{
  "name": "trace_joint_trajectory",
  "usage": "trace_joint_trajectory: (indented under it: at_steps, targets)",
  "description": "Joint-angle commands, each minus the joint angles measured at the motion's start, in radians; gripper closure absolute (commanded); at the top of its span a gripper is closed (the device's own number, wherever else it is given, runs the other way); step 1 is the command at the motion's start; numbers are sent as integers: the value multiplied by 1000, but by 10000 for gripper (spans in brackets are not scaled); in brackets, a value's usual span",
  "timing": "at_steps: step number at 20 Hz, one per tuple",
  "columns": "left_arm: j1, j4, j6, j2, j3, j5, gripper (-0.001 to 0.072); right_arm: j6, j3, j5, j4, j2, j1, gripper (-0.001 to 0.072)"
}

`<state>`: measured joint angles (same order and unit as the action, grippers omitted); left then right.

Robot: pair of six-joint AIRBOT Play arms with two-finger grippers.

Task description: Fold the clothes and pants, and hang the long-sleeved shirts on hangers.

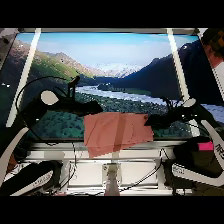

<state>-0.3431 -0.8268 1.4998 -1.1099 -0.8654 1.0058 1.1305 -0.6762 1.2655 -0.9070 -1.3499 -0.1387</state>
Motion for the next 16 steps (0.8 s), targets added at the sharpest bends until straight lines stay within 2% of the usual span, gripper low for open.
trace_joint_trajectory:
  at_steps: [1, 5, 6, 7, 9, 10, 13, 14, 16]
  targets:
    - [0, 22, -1, 0, -1, -4, 8, 32, 5, -37, 70, -97, 66, 21]
    - [0, 21, -1, 0, -1, -4, 7, 3, 4, -93, 129, -136, 119, 38]
    - [0, 21, -1, 0, -1, -4, 8, 2, 1, -113, 130, -136, 138, 120]
    - [0, 21, -1, 0, -1, -4, 8, 2, -2, -132, 134, -136, 159, 255]
    - [0, 21, -1, 0, -1, -4, 8, 1, -5, -158, 154, -135, 200, 629]
    - [0, 21, -1, 0, -1, -4, 8, -3, -7, -171, 167, -134, 218, 698]
    - [0, 21, -1, 0, -1, -20, 9, -92, -68, -140, 174, -134, 233, 698]
    - [1, 21, -2, 0, -1, -37, 43, -98, -109, -137, 167, -130, 228, 699]
    - [1, 21, -2, 1, -2, -92, 251, -96, -208, -162, 133, -112, 209, 699]
